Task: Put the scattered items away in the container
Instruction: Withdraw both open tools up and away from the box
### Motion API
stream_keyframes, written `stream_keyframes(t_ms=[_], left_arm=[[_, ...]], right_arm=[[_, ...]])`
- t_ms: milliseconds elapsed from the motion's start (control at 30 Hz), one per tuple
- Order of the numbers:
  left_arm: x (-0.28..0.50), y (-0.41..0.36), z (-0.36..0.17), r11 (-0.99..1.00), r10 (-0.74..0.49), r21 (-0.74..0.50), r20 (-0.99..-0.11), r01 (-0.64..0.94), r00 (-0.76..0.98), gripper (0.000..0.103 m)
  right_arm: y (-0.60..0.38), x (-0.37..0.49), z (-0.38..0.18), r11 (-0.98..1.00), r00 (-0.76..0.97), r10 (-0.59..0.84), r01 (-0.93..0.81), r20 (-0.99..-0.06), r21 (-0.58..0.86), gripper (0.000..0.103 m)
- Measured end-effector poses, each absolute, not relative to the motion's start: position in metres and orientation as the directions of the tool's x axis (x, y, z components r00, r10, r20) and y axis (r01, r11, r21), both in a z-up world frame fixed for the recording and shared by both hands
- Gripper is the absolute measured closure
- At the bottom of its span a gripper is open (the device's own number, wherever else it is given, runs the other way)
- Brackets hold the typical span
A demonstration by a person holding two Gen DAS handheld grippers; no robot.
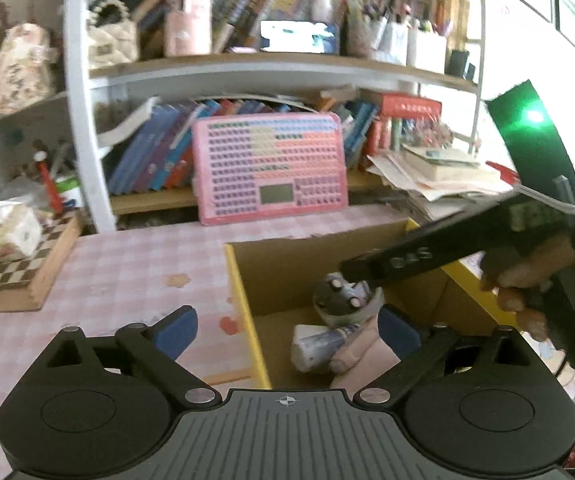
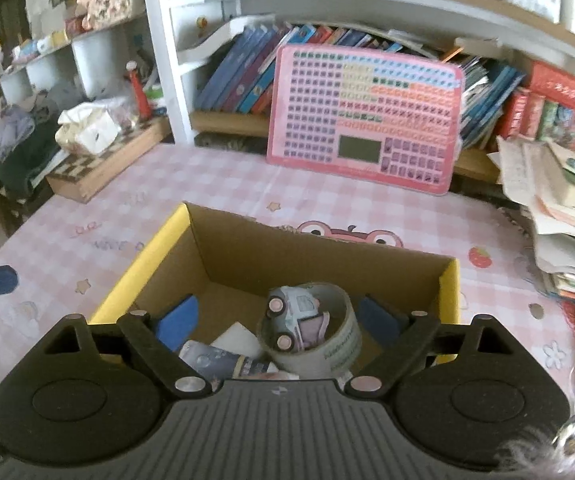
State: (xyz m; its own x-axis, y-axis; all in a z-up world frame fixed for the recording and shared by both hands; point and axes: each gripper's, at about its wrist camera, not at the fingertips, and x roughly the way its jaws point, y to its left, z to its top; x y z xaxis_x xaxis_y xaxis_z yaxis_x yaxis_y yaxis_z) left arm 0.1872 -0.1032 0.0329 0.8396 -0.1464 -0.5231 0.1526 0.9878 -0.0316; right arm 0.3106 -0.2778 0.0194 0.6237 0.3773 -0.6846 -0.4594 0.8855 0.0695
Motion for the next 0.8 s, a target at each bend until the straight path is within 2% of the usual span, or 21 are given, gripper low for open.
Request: stream_keyframes(t_ms=[133, 333, 567, 800], left_arm=[[0.164, -0.091, 0.040, 0.992, -0.122, -0.033, -0.498, 0.122, 0.858, 0.003], [0.140, -0.080, 0.044, 0.998, -0.050, 0.017, -0.505, 0.068, 0.861, 0.002], [0.106, -0.065, 0.043, 0.998, -0.043, 0.012, -0.484, 0.055, 0.874, 0.002], [0.072, -0.052, 0.030, 0.999, -0.016, 0.017, -0.514, 0.029, 0.858, 0.002]], right_arm=[[-0.280, 0.283, 0.029, 0.899, 0.657, 0.366, -0.433, -0.659, 0.068, 0.013], [-0.286, 0.244, 0.037, 0.925, 0.706, 0.329, -0.376, -0.627, 0.061, 0.012], [-0.289, 0.196, 0.040, 0.951, 0.757, 0.275, -0.303, -0.593, 0.055, 0.011], [-0.277, 0.148, 0.036, 0.953, 0.757, 0.256, -0.304, -0.601, 0.023, 0.010]])
